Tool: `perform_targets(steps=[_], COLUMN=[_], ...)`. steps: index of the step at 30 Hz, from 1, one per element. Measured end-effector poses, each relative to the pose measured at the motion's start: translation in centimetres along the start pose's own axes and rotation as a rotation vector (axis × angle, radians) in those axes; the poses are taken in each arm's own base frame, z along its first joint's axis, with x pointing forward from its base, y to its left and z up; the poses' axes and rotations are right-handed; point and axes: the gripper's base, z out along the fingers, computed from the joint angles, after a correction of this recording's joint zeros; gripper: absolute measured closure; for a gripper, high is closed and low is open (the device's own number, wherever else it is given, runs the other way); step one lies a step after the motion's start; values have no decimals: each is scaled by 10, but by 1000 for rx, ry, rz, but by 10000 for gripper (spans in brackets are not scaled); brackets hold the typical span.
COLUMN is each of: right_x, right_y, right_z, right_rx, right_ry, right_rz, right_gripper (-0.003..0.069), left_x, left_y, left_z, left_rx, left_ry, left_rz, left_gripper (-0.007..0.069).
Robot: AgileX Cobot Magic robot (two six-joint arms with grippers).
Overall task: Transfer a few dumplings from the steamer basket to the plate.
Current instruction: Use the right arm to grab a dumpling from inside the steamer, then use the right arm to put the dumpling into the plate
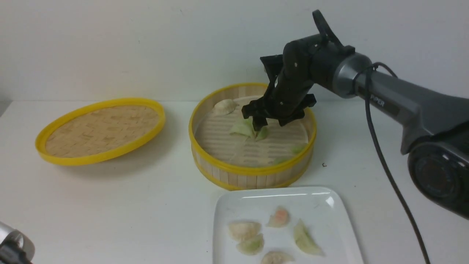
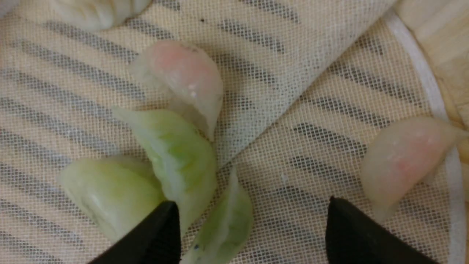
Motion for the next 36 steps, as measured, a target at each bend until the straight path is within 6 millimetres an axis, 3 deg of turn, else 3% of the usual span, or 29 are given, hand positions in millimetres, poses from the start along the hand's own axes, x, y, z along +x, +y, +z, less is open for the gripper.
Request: perform_targets(steps=[3,9,12,19,30,33,36], right_x=[-1,2,3,5,-10,1,20], right_y=[0,4,4,-1,9,14,20], right_z=[2,2,0,-20,-134,-162,-176], right_rx=[-4,-36,-48,-23,-104,-152,-169], right_ry=[-6,29,43,102,-29,-35,-3], right_rz=[3,24,21,-24,-123,-118,-140], right_gripper=[200,539,638,653,655,655,655], left_x=[0,1,1,1,0,-2,-4], left_y=[0,0,1,1,1,2,2], left_z=[0,0,0,0,0,0,0], left_rx=[0,-4,-6,-7,-16,-18,-19], left_ry=[0,7,7,8,-5,-25,-41], left_rz=[-1,-2,-1,-1,2,3,3], left_gripper=[631,631,631,631,631,631,631])
